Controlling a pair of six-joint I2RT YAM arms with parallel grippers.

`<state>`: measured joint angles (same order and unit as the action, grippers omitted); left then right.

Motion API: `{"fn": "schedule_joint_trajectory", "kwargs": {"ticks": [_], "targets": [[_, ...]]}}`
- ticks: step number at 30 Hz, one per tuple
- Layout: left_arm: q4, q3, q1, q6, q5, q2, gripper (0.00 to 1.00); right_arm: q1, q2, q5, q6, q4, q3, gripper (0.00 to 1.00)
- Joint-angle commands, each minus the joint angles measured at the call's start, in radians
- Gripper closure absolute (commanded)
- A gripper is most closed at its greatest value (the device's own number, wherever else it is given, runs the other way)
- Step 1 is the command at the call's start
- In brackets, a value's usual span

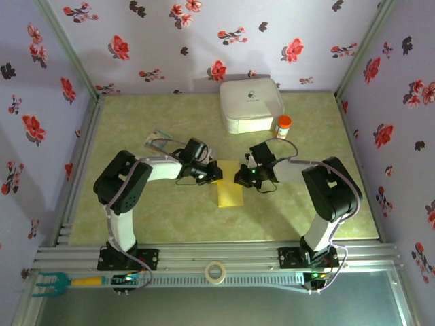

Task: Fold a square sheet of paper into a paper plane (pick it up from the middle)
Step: First fold the square sheet of paper in half at the center of the table.

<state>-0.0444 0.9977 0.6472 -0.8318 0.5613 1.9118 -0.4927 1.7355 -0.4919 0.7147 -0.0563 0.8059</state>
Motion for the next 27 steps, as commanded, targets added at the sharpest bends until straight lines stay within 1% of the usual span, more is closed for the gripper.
{"fn": "schedule_joint_trajectory", "kwargs": {"ticks": [1,4,7,15,20,27], "targets": [[0.043,-0.018,-0.007,0.048,-0.018,0.04,1.0,0.008,0.044,0.069,0.009,-0.069,-0.042,1.0],[0.063,-0.022,-0.008,0.062,-0.03,0.056,1.0,0.008,0.044,0.07,0.014,-0.063,-0.043,1.0],[0.072,-0.02,-0.009,0.065,-0.037,0.04,1.0,0.008,0.043,0.071,0.013,-0.065,-0.045,1.0],[0.118,0.075,-0.01,0.069,-0.022,-0.032,1.0,0.008,0.038,0.072,0.013,-0.069,-0.044,1.0],[0.098,0.115,-0.028,0.067,0.023,0.015,1.0,0.008,0.039,0.072,0.014,-0.07,-0.043,1.0],[0.067,0.114,-0.058,0.059,0.038,0.101,1.0,0.008,0.038,0.069,0.013,-0.073,-0.043,1.0]]}}
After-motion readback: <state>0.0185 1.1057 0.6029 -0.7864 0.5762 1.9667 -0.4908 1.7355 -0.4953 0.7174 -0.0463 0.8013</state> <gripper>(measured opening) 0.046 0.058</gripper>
